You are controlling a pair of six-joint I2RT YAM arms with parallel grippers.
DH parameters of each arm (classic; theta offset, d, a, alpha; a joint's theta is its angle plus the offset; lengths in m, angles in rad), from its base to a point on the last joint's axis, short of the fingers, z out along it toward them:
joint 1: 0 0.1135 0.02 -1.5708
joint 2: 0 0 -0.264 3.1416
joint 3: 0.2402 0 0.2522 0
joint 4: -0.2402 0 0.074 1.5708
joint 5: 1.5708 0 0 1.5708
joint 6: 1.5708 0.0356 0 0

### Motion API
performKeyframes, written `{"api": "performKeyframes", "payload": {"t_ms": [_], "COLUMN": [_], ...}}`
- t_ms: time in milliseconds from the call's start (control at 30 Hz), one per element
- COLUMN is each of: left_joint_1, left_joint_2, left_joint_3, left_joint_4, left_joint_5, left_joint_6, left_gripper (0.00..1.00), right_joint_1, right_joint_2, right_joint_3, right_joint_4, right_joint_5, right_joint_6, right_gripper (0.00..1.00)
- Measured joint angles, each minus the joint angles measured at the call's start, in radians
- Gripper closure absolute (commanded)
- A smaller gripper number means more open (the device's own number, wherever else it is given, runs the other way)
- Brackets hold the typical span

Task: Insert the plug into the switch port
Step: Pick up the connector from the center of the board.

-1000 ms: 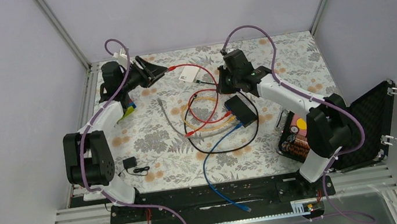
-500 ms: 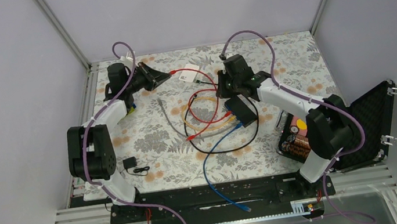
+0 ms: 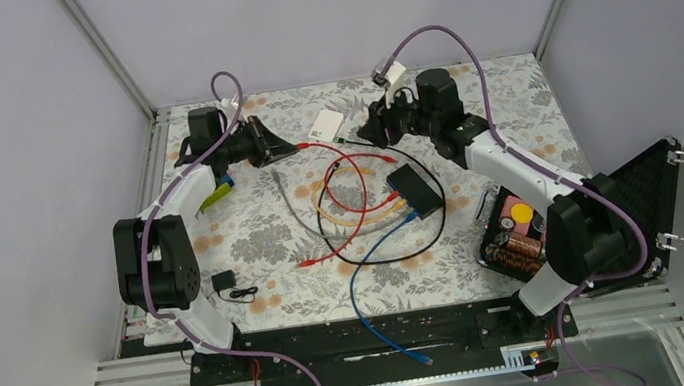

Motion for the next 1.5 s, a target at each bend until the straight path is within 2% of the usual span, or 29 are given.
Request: {"api": "performKeyframes", "payload": {"t_ms": [200, 333, 433, 533, 600, 700, 733, 800, 900, 1033, 1133, 1200, 1267, 1300, 1333, 1367, 1400, 1433, 1467, 1500], "left_joint_1": [-0.001, -0.009, -0.022, -0.045, -0.057, -0.068, -0.068, -0.068, -0.068, -0.068, -0.069, -0.069, -0.070, -0.070, -0.070, -0.070, -0.070, -0.070, -0.070, -0.071], "left_joint_2": [0.000, 0.000, 0.002, 0.007, 0.013, 0.024, 0.029, 0.035, 0.039, 0.043, 0.043, 0.043, 0.043, 0.043, 0.043, 0.043, 0.043, 0.043, 0.043, 0.043], "left_joint_3": [0.019, 0.025, 0.037, 0.054, 0.064, 0.067, 0.069, 0.071, 0.072, 0.082, 0.088, 0.092, 0.093, 0.093, 0.093, 0.093, 0.093, 0.093, 0.093, 0.093], "left_joint_4": [-0.112, -0.146, -0.150, -0.150, -0.150, -0.150, -0.151, -0.153, -0.156, -0.163, -0.175, -0.185, -0.188, -0.192, -0.195, -0.199, -0.200, -0.200, -0.199, -0.197], "left_joint_5": [0.058, 0.085, 0.101, 0.119, 0.128, 0.129, 0.132, 0.132, 0.136, 0.151, 0.157, 0.160, 0.161, 0.160, 0.159, 0.158, 0.157, 0.154, 0.150, 0.143], "left_joint_6": [0.085, 0.104, 0.105, 0.105, 0.105, 0.108, 0.108, 0.108, 0.108, 0.108, 0.109, 0.111, 0.114, 0.117, 0.120, 0.123, 0.126, 0.128, 0.135, 0.134], "left_gripper": [1.00, 1.00, 1.00, 1.00, 1.00, 1.00, 1.00, 1.00, 1.00, 1.00, 1.00, 1.00, 1.00, 1.00, 0.98, 0.90, 0.75, 0.53, 0.38, 0.32], "right_joint_1": [0.006, 0.027, 0.069, 0.118, 0.142, 0.152, 0.152, 0.151, 0.151, 0.151, 0.151, 0.151, 0.151, 0.151, 0.151, 0.151, 0.151, 0.151, 0.151, 0.151], "right_joint_2": [0.127, 0.217, 0.241, 0.248, 0.254, 0.258, 0.259, 0.262, 0.264, 0.264, 0.264, 0.264, 0.266, 0.266, 0.267, 0.267, 0.267, 0.267, 0.267, 0.267], "right_joint_3": [0.000, -0.001, 0.000, 0.012, 0.021, 0.027, 0.027, 0.027, 0.026, 0.026, 0.026, 0.026, 0.026, 0.026, 0.026, 0.026, 0.026, 0.026, 0.026, 0.025], "right_joint_4": [0.290, 0.406, 0.387, 0.331, 0.303, 0.286, 0.283, 0.280, 0.280, 0.280, 0.280, 0.277, 0.266, 0.264, 0.262, 0.261, 0.259, 0.259, 0.259, 0.259], "right_joint_5": [-0.276, -0.356, -0.367, -0.371, -0.369, -0.356, -0.348, -0.336, -0.314, -0.286, -0.270, -0.269, -0.272, -0.272, -0.272, -0.271, -0.271, -0.270, -0.267, -0.255], "right_joint_6": [-0.101, -0.172, -0.323, -0.466, -0.537, -0.616, -0.636, -0.661, -0.684, -0.706, -0.719, -0.724, -0.724, -0.725, -0.724, -0.720, -0.718, -0.716, -0.712, -0.705], "right_gripper": [0.57, 0.53, 0.52, 0.54, 0.59, 0.72, 0.73, 0.70, 0.57, 0.56, 0.66, 0.79, 0.95, 1.00, 1.00, 1.00, 1.00, 1.00, 1.00, 1.00]}}
